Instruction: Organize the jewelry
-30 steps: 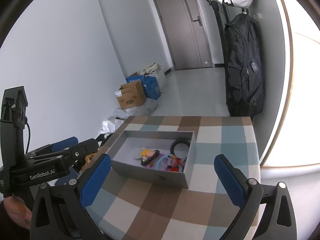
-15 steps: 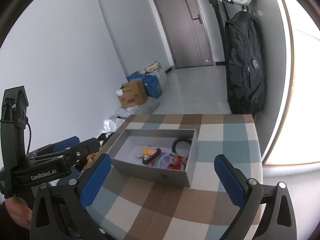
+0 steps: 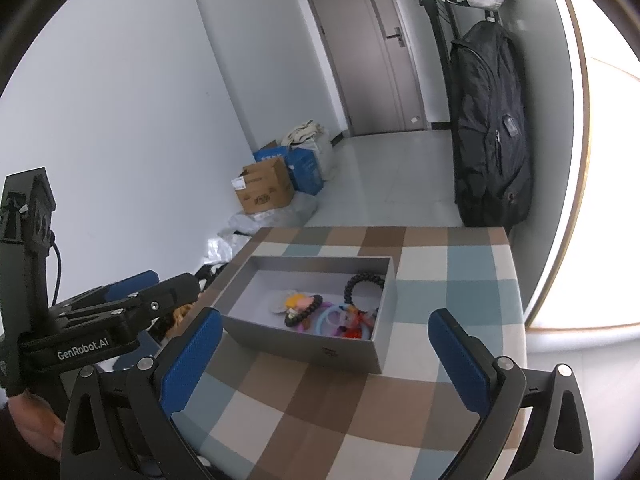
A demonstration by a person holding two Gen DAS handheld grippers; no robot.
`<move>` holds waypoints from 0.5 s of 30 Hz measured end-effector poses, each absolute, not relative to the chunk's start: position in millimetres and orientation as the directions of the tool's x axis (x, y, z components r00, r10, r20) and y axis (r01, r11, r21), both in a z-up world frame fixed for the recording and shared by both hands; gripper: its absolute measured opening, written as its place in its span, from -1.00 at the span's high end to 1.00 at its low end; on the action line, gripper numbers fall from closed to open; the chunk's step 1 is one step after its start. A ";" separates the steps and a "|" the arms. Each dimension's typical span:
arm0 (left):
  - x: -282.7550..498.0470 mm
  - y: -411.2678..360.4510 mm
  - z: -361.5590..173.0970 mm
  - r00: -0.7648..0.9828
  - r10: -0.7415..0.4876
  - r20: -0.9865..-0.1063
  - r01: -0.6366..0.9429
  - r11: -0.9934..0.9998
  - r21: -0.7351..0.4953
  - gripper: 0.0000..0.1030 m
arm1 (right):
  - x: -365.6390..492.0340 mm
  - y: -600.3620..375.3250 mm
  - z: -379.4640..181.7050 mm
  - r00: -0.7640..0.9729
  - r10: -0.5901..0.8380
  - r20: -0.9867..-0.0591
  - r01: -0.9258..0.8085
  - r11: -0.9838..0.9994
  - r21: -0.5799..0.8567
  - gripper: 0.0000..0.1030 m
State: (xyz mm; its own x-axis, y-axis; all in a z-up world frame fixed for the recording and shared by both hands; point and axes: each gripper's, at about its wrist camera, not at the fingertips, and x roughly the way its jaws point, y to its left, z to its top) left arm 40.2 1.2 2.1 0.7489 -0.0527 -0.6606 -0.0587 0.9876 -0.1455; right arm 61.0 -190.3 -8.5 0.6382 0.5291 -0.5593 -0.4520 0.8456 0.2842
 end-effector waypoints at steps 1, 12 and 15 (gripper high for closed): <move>40.4 1.6 2.1 0.749 -0.054 -0.661 -0.057 0.988 -0.146 -0.61 | 61.2 -190.7 -9.0 0.638 0.528 -0.560 -0.451 0.846 0.285 -1.00; 40.9 2.8 0.5 0.743 -0.072 -0.666 -0.049 0.986 -0.161 -0.60 | 60.8 -191.1 -9.3 0.637 0.529 -0.560 -0.451 0.846 0.286 -1.00; 41.1 2.8 0.6 0.742 -0.078 -0.666 -0.045 0.985 -0.164 -0.60 | 60.4 -191.5 -8.9 0.638 0.533 -0.555 -0.453 0.843 0.289 -1.00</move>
